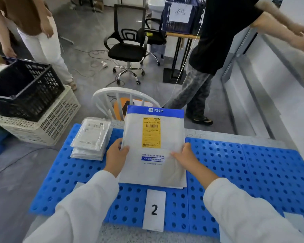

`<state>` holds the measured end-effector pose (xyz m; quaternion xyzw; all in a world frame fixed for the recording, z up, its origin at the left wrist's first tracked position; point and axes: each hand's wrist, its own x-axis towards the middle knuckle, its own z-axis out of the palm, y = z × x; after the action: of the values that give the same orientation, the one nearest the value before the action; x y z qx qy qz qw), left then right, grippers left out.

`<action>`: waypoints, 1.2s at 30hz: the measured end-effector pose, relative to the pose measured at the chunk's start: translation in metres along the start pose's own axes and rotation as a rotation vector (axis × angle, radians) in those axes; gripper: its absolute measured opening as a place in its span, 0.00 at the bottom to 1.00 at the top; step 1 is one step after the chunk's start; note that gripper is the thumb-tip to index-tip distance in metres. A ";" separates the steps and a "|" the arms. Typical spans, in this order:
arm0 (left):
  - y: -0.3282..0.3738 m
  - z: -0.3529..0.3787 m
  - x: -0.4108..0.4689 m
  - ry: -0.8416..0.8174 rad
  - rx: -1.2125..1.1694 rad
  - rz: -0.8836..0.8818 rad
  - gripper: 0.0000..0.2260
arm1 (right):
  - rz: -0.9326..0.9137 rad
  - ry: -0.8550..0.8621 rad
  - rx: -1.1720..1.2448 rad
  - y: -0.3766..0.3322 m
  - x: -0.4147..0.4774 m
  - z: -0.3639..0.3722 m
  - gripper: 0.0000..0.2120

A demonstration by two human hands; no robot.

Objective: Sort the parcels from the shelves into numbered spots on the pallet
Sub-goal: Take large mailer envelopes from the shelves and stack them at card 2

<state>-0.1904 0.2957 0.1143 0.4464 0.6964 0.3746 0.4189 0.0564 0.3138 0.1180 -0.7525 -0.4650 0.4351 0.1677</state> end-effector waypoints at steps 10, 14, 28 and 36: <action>-0.021 0.016 0.034 -0.123 0.109 -0.035 0.13 | 0.097 0.053 -0.042 0.016 0.033 0.024 0.23; -0.027 0.022 0.040 -0.108 0.132 -0.085 0.13 | 0.112 0.049 -0.131 0.020 0.041 0.029 0.14; -0.042 0.026 0.042 -0.335 0.404 -0.074 0.23 | 0.113 -0.041 -0.087 0.035 0.022 0.012 0.22; 0.048 0.073 0.001 -0.365 0.617 0.423 0.21 | -0.012 0.001 -0.317 0.034 -0.035 -0.032 0.19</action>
<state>-0.1091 0.3226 0.1303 0.7433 0.5830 0.1411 0.2960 0.0948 0.2721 0.1316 -0.7670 -0.5322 0.3548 0.0499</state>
